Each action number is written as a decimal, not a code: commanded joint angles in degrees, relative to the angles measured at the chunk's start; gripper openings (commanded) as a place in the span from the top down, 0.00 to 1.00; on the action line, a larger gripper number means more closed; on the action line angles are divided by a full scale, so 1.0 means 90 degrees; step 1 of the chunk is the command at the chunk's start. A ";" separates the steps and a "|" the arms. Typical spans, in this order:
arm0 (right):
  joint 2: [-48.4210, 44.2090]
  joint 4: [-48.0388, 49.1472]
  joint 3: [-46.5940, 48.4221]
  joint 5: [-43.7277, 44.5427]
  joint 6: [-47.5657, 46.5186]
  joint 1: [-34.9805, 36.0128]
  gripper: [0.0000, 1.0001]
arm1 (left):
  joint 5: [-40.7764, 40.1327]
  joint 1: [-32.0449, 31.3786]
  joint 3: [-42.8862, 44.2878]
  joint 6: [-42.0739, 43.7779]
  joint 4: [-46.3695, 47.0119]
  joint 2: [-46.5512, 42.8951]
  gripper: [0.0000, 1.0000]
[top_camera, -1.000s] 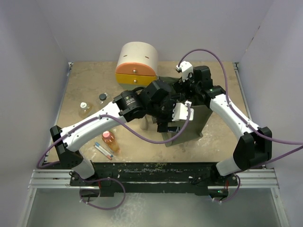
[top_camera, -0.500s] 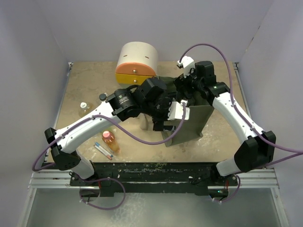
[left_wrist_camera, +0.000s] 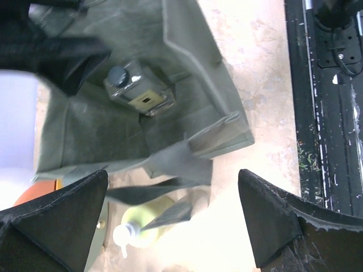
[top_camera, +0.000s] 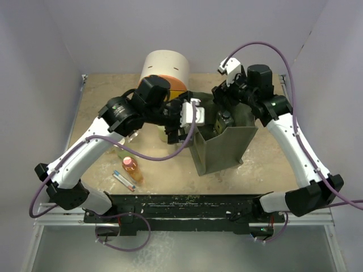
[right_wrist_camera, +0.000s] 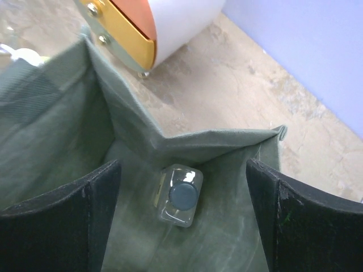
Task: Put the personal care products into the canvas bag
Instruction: Place the care product in the canvas bag, then move the care product at the center of the board.
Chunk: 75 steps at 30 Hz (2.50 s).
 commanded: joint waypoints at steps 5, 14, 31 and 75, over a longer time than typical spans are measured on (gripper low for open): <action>-0.0569 -0.1078 0.1068 -0.1328 -0.0681 -0.0004 0.09 | 0.0643 0.1407 -0.0509 -0.0543 0.0394 -0.0969 0.01; -0.0630 -0.1367 0.1451 -0.2071 -0.0825 0.0254 0.11 | 0.0055 0.3324 -0.1724 -0.1428 0.1240 -0.1799 0.01; -0.1044 -0.1685 0.1249 -0.2353 -0.1181 0.0505 0.11 | -0.1594 0.4899 -0.3178 -0.2046 0.1459 -0.1925 0.01; -0.1886 -0.2002 0.0153 -0.2281 -0.1274 0.0186 0.11 | -0.0840 0.4602 -0.3033 -0.1762 0.1177 0.0426 0.66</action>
